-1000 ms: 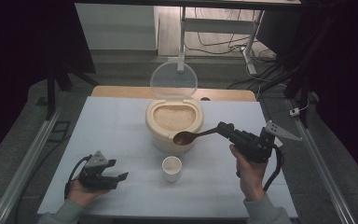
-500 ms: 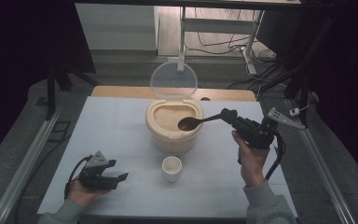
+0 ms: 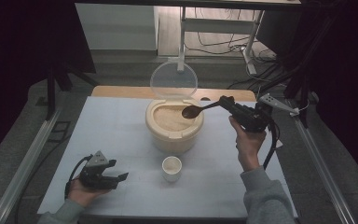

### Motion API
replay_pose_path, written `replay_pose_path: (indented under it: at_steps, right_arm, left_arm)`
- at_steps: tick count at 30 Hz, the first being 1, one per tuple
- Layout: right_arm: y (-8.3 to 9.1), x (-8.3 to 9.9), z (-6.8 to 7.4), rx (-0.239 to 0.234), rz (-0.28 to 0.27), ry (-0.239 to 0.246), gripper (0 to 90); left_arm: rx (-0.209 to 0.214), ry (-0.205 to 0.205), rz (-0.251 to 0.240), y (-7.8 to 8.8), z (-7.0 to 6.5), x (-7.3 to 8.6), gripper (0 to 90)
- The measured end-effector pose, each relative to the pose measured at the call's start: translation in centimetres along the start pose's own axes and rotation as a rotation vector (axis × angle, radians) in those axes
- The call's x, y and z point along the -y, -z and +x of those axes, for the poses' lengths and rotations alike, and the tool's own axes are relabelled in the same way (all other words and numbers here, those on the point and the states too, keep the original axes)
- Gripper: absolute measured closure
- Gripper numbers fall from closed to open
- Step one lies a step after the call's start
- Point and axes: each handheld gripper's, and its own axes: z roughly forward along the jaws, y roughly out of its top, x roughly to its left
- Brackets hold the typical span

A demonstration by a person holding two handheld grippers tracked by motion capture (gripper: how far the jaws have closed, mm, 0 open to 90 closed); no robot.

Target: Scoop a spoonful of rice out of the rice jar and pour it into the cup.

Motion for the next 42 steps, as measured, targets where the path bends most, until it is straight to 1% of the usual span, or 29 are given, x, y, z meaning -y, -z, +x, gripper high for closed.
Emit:
replay_pose_path:
  at_steps: [5,6,7,12,16,17,18,19,20,21,22,26,27,28,31,33,35,38,42]
  right_arm:
    - [-0.7,-0.3,0.1,0.02,0.02,0.017,82.5]
    - [-0.9,-0.4,0.1,0.027,0.027,0.027,82.6]
    - [-1.3,-0.4,0.2,0.045,0.04,0.052,82.6]
    - [-1.9,-0.3,0.3,0.064,0.056,0.072,82.6]
    - [-2.7,-0.1,0.3,0.1,0.085,0.107,82.6]
    - [-2.9,-0.1,0.4,0.106,0.092,0.118,82.6]
    - [-3.3,0.1,0.5,0.123,0.106,0.143,82.6]
    - [-3.3,0.1,0.5,0.123,0.106,0.143,82.6]
    - [-3.5,0.1,0.6,0.132,0.11,0.156,82.6]
    - [-3.8,0.3,0.9,0.149,0.119,0.184,82.5]
    - [-3.8,0.3,0.9,0.149,0.119,0.184,82.5]
    - [-4.5,0.6,1.4,0.181,0.133,0.24,82.6]
    - [-4.6,0.7,1.5,0.189,0.14,0.252,82.6]
    - [-4.8,0.8,1.5,0.192,0.146,0.253,82.6]
    - [-5.2,1.1,1.5,0.184,0.164,0.241,82.6]
    - [-5.6,1.5,1.4,0.183,0.174,0.215,82.6]
    - [-5.9,1.8,1.0,0.175,0.176,0.159,82.6]
    - [-6.2,2.5,0.2,0.156,0.18,0.059,82.7]
    - [-6.3,3.3,-0.8,0.139,0.176,-0.059,82.8]
  left_arm:
    - [-0.001,0.001,0.005,-0.1,0.0,0.0,26.0]
    - [-0.002,0.001,0.005,-0.1,0.0,0.0,25.9]
    - [-0.002,0.001,0.005,-0.1,0.0,0.0,25.9]
    - [0.001,0.001,0.009,-0.1,0.1,0.0,25.9]
    - [0.001,-0.001,0.014,-0.2,0.0,0.1,25.9]
    - [0.001,-0.002,0.014,-0.2,0.0,0.1,25.9]
    - [0.001,0.001,0.013,-0.2,0.0,0.1,25.9]
    - [0.001,0.001,0.014,-0.2,0.0,0.1,25.9]
    - [0.001,0.0,0.014,-0.2,0.0,0.1,25.9]
    - [0.001,0.0,0.014,-0.2,0.0,0.1,25.9]
    - [0.0,-0.002,0.015,-0.2,0.0,0.1,25.9]
    - [0.001,-0.005,0.017,-0.2,0.0,0.1,25.9]
    - [0.001,-0.006,0.017,-0.2,0.0,0.1,25.9]
    - [0.001,-0.007,0.016,-0.2,0.0,0.1,25.9]
    - [0.001,-0.006,0.016,-0.2,-0.1,0.1,25.9]
    - [0.001,-0.008,0.017,-0.2,-0.1,0.1,25.8]
    - [0.002,-0.009,0.016,-0.2,-0.1,0.1,25.8]
    - [0.002,-0.009,0.015,-0.2,-0.1,0.1,25.8]
    - [0.003,-0.008,0.015,-0.2,-0.1,0.1,25.8]
